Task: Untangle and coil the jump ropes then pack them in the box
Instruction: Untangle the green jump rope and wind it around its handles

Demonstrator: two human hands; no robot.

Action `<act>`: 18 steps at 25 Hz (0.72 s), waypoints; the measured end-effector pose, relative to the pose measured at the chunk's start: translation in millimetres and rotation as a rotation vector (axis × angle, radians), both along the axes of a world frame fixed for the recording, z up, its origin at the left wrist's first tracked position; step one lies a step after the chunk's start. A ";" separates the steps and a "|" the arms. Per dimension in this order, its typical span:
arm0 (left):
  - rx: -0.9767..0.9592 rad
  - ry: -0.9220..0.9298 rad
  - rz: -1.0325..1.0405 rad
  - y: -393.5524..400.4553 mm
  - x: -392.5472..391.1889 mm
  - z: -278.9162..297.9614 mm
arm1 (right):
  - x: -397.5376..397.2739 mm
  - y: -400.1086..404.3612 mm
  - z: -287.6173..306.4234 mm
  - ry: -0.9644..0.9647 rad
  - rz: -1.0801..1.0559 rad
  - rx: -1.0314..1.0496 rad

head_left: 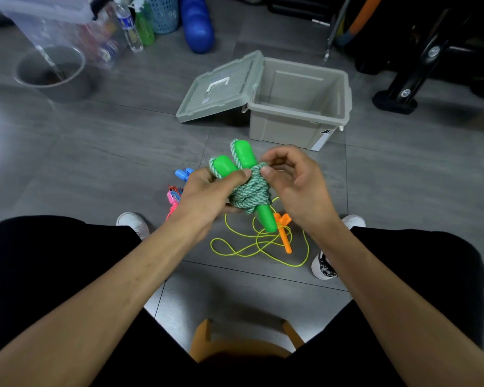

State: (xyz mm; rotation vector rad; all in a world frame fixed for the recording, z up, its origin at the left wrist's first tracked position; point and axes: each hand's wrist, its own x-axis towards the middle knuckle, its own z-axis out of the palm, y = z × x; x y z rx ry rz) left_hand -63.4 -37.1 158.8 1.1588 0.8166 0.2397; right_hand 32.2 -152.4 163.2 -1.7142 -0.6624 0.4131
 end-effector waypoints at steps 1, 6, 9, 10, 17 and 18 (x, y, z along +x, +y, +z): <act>-0.009 -0.012 0.040 0.2 0.0 1.2 | -0.8 0.0 -0.4 -0.069 -0.057 -0.034; 0.001 -0.039 0.111 -2.4 -3.4 6.5 | -15.0 -1.2 6.0 -0.158 -0.109 -0.110; 0.000 -0.034 0.079 1.0 -4.1 4.5 | -13.1 -0.3 10.7 -0.065 -0.084 -0.124; 0.018 -0.032 0.073 2.6 -4.3 3.2 | -11.9 0.5 11.1 -0.066 -0.075 -0.134; 0.389 0.007 0.018 10.4 -3.0 6.0 | -7.1 1.6 12.4 -0.276 -0.075 -0.312; 0.398 0.000 0.025 14.5 -2.1 6.3 | -7.0 0.9 13.6 -0.267 -0.072 -0.323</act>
